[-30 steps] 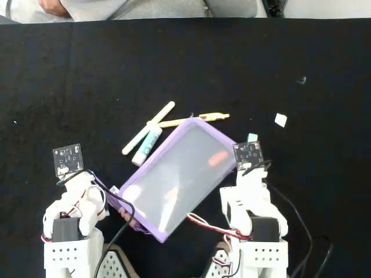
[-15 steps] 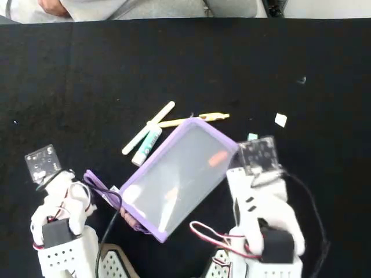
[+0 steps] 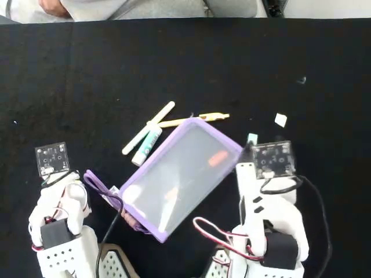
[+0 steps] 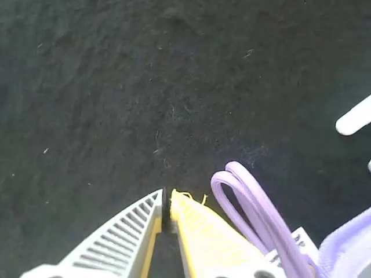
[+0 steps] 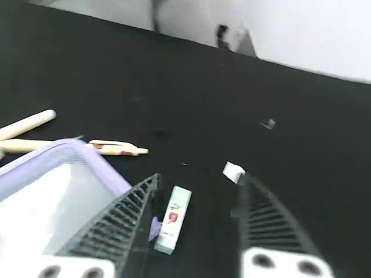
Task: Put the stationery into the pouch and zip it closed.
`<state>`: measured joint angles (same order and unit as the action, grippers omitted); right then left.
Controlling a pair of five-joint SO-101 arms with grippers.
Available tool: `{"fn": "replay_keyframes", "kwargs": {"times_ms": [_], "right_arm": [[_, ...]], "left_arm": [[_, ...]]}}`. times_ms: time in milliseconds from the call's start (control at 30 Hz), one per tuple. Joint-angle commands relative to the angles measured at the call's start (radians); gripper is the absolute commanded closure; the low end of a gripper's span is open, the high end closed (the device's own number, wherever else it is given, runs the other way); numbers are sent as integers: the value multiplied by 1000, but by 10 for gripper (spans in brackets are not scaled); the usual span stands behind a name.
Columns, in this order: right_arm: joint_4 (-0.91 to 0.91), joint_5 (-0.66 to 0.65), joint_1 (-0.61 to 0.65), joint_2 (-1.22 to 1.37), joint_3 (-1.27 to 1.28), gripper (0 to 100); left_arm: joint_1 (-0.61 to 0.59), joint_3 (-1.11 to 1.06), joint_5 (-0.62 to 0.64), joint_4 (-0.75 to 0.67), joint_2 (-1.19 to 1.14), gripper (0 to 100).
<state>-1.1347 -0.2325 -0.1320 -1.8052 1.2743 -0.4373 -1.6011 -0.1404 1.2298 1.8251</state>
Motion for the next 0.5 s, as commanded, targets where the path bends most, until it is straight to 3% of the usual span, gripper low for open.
{"fn": "replay_keyframes", "kwargs": {"times_ms": [0, 267, 467], "right_arm": [[31, 23, -61, 25, -31, 734], [-26, 23, -51, 615, -348, 743], [-331, -110, 158, 932, -719, 743]], "left_arm": [[-54, 71, -21, -15, -2, 970], [-108, 127, 44, -69, -2, 970], [-111, 186, 61, -63, -2, 970]]}}
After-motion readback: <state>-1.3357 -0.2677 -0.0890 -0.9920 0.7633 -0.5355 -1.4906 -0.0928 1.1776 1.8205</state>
